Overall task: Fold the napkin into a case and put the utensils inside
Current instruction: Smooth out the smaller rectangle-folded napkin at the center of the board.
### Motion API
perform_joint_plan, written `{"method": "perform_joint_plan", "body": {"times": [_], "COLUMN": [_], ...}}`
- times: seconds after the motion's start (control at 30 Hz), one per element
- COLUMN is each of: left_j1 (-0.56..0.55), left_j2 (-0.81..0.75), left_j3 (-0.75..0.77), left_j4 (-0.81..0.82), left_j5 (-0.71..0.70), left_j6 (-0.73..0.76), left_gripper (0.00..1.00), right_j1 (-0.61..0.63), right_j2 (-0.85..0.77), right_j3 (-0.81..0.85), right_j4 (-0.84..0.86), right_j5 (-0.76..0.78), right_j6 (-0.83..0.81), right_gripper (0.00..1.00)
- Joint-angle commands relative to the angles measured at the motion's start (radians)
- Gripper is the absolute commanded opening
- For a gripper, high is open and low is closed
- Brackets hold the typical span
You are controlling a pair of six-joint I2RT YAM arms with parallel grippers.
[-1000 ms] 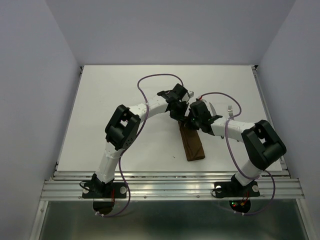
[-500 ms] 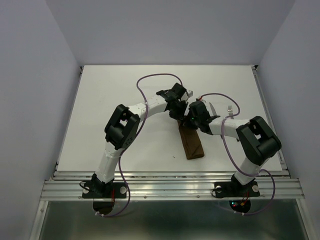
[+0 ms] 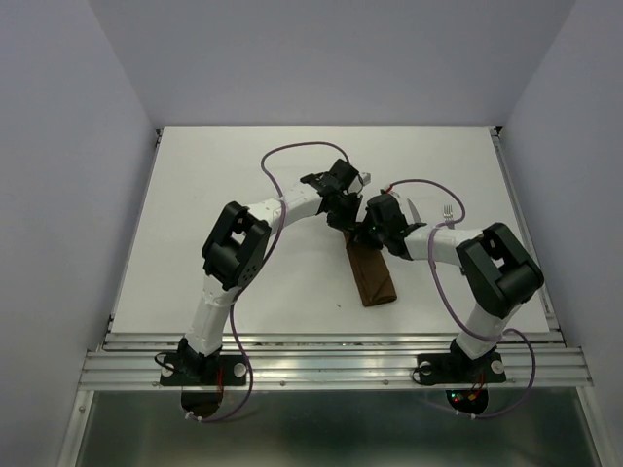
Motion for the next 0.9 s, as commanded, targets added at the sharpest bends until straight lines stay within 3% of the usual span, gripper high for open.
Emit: {"method": "perform_joint_plan", "body": {"times": [0.0, 0.43, 0.63, 0.87], "left_j1": [-0.015, -0.015, -0.015, -0.015], "left_j2": [-0.030, -0.032, -0.033, -0.019], "left_j3": [0.004, -0.003, -0.003, 0.004], "left_j4": [0.030, 0.030, 0.030, 0.030], "left_j5": [0.058, 0.039, 0.037, 0.030], "left_j6": [-0.039, -0.036, -0.037, -0.045], "left_gripper": [0.00, 0.00, 0.00, 0.00], "right_j1": [0.001, 0.001, 0.001, 0.001], "right_j2": [-0.073, -0.240, -0.357, -0.286], "right_j3": [0.011, -0.061, -0.180, -0.249], "right_j4": [0.034, -0.011, -0.063, -0.003], "right_j5": [-0.001, 0.023, 0.060, 0.033], "right_j6": [-0.007, -0.021, -0.016, 0.001], "right_gripper": [0.01, 0.01, 0.01, 0.01]}}
